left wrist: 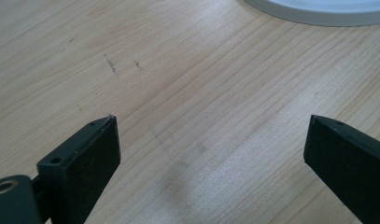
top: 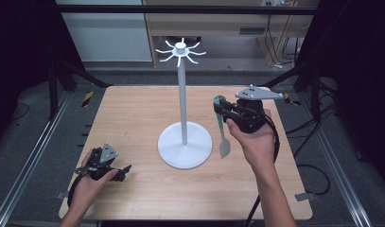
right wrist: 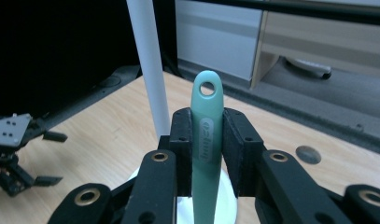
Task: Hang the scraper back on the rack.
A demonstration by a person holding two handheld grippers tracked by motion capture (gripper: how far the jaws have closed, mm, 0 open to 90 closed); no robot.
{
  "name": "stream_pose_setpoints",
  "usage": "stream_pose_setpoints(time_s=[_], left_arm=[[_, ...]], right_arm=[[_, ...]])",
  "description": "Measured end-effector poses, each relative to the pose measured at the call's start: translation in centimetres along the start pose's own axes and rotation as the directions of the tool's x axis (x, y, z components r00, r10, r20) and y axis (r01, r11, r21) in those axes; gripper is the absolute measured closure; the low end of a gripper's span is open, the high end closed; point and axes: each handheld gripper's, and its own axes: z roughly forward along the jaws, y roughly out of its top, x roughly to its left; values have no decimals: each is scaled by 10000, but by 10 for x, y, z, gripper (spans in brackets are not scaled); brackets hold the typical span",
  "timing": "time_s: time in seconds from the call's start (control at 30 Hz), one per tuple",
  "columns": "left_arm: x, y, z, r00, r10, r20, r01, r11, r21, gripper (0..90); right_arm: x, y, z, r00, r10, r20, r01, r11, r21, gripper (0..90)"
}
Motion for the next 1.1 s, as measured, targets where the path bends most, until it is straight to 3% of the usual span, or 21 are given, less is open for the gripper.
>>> stream_pose_setpoints(time_s=[0.2, 1.1], left_arm=[[0, 0, -1, 10000, -18, -44, 17, 10000, -68, 34], [-1, 0, 0, 10000, -21, 27, 21, 10000, -53, 34]], right_arm=[[4, 13, -5, 9999, -119, 92, 122, 9995, -307, 746], [30, 53, -17, 9970, -684, -352, 639, 9914, -1142, 746]])
